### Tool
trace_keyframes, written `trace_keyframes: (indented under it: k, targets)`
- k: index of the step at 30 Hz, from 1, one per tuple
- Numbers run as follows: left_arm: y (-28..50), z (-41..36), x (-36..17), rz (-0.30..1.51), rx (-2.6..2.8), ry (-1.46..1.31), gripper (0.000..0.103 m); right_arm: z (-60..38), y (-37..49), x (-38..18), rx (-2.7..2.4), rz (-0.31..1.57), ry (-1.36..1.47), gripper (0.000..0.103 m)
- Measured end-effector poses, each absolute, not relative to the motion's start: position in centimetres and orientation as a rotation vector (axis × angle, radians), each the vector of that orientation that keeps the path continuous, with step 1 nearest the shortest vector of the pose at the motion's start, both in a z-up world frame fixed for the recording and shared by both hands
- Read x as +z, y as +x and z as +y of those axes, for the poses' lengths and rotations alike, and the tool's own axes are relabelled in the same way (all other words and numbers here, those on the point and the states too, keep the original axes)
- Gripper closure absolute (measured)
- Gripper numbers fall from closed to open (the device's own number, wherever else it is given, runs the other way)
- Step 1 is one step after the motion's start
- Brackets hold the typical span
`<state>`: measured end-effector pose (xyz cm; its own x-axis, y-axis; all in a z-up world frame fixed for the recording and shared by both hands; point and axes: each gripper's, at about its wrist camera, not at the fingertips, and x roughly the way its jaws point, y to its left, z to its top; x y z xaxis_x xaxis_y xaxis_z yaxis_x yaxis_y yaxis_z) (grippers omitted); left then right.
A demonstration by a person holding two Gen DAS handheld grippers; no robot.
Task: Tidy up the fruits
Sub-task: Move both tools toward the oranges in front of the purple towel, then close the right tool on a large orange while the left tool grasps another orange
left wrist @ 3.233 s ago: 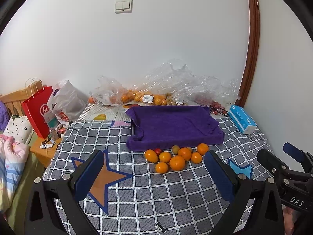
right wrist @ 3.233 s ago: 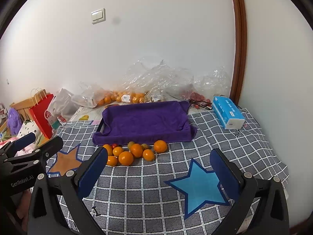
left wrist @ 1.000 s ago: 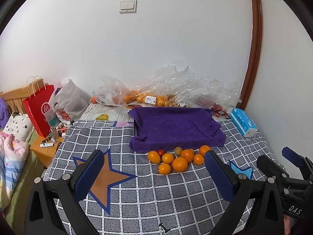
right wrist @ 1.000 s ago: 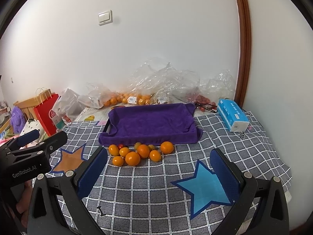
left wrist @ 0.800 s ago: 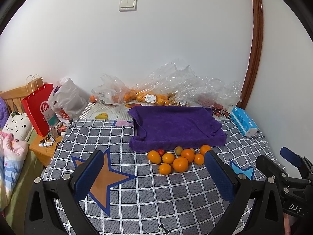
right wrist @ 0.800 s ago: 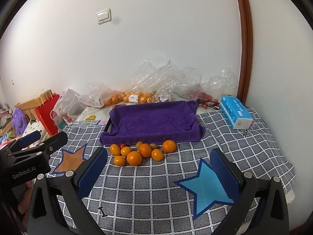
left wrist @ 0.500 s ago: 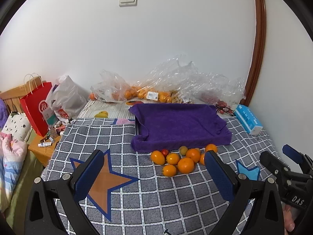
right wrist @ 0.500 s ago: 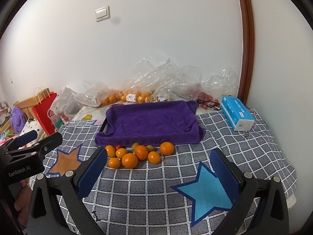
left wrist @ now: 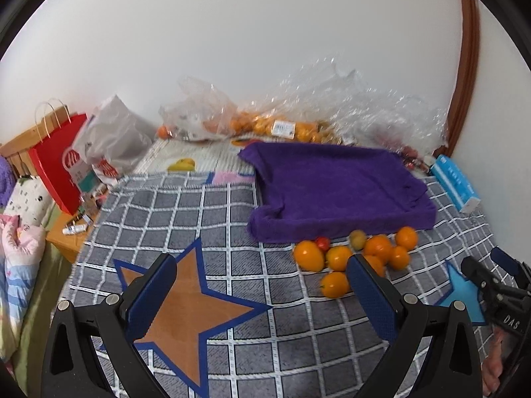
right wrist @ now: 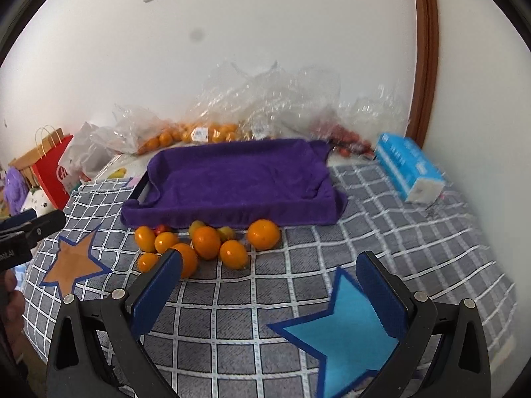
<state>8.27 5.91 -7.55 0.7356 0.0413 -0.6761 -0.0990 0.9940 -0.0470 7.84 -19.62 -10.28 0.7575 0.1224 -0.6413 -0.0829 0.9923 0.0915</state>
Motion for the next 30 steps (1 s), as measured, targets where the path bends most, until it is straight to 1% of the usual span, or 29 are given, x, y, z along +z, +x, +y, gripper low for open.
trace_keyframes:
  k: [2,3,8,10,12,18,20,22,23,25,27,28,30]
  targets:
    - [9.1,6.3,-8.6,0.771,0.058,-0.087,0.001,-19.8,8.8,-11.2,0.109,0.720,0.085,0.001]
    - [9.5,6.4,-9.1,0.785,0.060,-0.088,0.001,-19.9,9.2,-11.5,0.103,0.726,0.091,0.003]
    - [11.2,7.3,-11.5,0.840,0.061,-0.113,0.005,-19.7,11.6,-12.9,0.125,0.733,0.082,0.019]
    - [11.8,7.5,-12.1,0.851,0.053,-0.126,0.007,-19.5,12.7,-13.4,0.121,0.739,0.069,0.029]
    - [12.3,7.6,-12.4,0.847,0.051,-0.132,0.008,-19.2,13.9,-14.0,0.131,0.759,0.063,0.034]
    - [13.3,7.7,-13.4,0.864,0.007,-0.172,0.008,-18.8,16.8,-15.8,0.163,0.813,0.097,0.038]
    - [13.5,7.6,-13.6,0.858,-0.007,-0.176,0.012,-18.5,17.6,-16.5,0.159,0.830,0.098,0.041]
    - [13.8,7.6,-13.8,0.858,-0.031,-0.191,0.013,-18.4,18.3,-17.0,0.164,0.848,0.096,0.049]
    - [14.0,7.4,-13.9,0.862,-0.041,-0.198,0.014,-18.4,18.6,-17.3,0.161,0.856,0.099,0.049]
    - [14.7,6.9,-14.1,0.871,-0.070,-0.207,0.022,-18.5,19.1,-17.9,0.164,0.872,0.104,0.053]
    - [15.4,6.3,-14.3,0.883,-0.094,-0.207,0.025,-18.5,19.5,-18.4,0.179,0.889,0.109,0.058]
    - [15.7,6.0,-14.5,0.888,-0.103,-0.208,0.029,-18.6,19.5,-18.5,0.186,0.893,0.116,0.061]
    - [16.1,5.5,-14.8,0.901,-0.134,-0.219,0.035,-18.6,19.4,-18.5,0.192,0.893,0.118,0.062]
